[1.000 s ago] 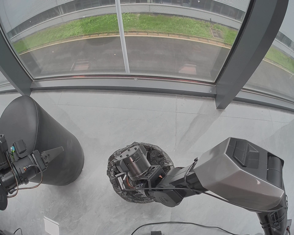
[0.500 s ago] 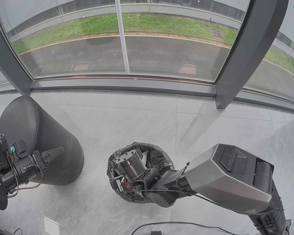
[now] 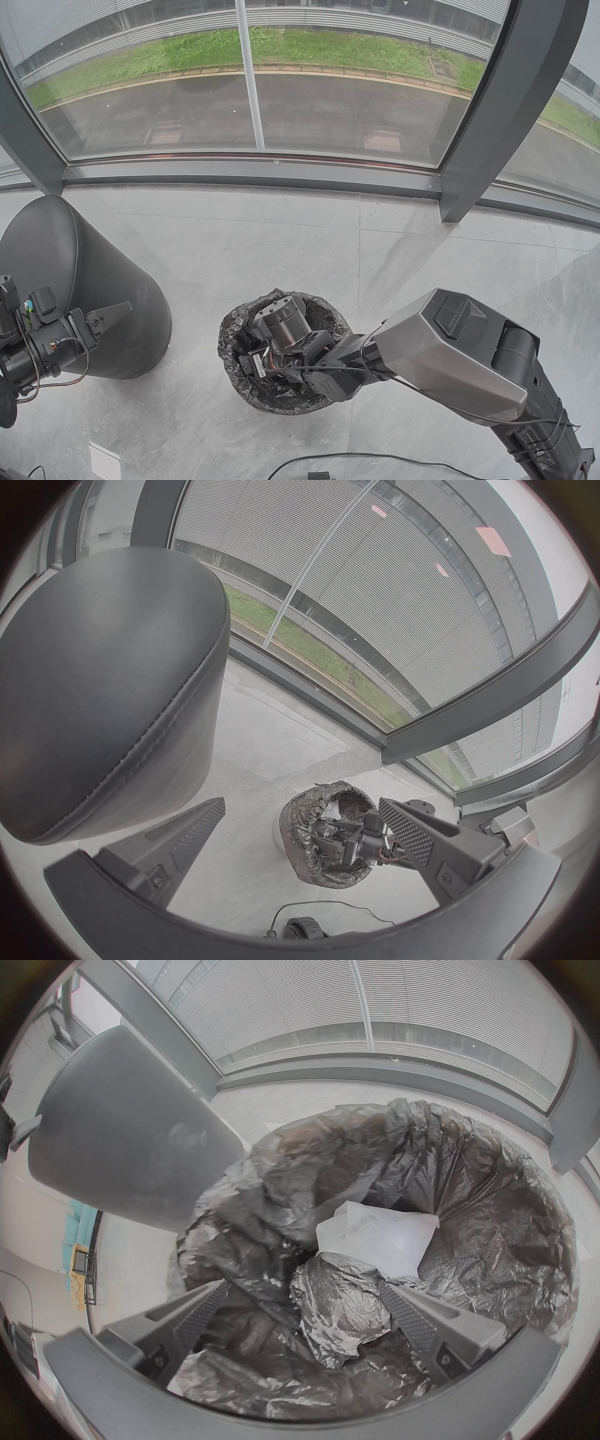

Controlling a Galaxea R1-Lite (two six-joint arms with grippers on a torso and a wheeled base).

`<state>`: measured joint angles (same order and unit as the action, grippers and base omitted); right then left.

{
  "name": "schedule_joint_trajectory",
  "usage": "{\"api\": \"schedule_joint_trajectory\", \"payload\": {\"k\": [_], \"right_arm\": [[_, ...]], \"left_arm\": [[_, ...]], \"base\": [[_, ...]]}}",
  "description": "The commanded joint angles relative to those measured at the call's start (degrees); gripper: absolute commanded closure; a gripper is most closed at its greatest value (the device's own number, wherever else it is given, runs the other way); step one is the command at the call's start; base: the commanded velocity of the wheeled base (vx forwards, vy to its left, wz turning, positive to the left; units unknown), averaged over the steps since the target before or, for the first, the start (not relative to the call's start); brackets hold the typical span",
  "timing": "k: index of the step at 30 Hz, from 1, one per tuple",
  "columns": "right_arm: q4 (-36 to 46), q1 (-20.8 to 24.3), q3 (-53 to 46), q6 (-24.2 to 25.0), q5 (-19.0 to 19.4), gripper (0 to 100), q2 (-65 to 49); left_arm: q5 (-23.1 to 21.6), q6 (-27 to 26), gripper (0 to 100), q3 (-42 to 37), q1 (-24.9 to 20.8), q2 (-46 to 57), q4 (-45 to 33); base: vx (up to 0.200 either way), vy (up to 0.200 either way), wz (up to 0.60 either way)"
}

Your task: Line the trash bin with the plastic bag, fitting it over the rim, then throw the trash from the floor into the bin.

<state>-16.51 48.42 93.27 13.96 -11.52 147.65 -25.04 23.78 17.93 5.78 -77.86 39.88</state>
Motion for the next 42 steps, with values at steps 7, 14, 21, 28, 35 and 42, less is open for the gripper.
{"api": "schedule_joint_trajectory", "payload": {"k": [7, 14, 21, 28, 35, 42], "right_arm": [[1.21, -2.19, 3.32, 0.02, 1.85, 0, 3.61], [4.38, -3.51, 8.42, 0.10, 2.82, 0, 6.24], [7.01, -3.68, 13.08, 0.10, 3.08, 0, 8.44], [10.18, -3.60, 17.47, 0.63, 3.08, 0, 10.37], [11.23, -3.68, 18.53, 0.90, 3.08, 0, 11.34], [11.41, -3.77, 18.88, 0.90, 3.08, 0, 11.34]], "left_arm": [[-0.01, 0.03, 0, 0.00, 0.02, -0.98, 0.11], [-0.01, 0.03, 0, 0.00, 0.02, -0.98, 0.03], [-0.01, 0.03, 0, 0.00, 0.02, -1.33, 0.11], [-0.01, 0.03, 0, 0.00, 0.02, -1.33, 0.11], [-0.01, 0.03, 0, 0.00, 0.02, -1.33, 0.11], [-0.01, 0.03, 0, 0.00, 0.02, -1.33, 0.11]], "base": [[0.000, 0.000, 0.00], [0.000, 0.000, 0.00], [0.000, 0.000, 0.00], [0.000, 0.000, 0.00], [0.000, 0.000, 0.00], [0.000, 0.000, 0.00]]}}
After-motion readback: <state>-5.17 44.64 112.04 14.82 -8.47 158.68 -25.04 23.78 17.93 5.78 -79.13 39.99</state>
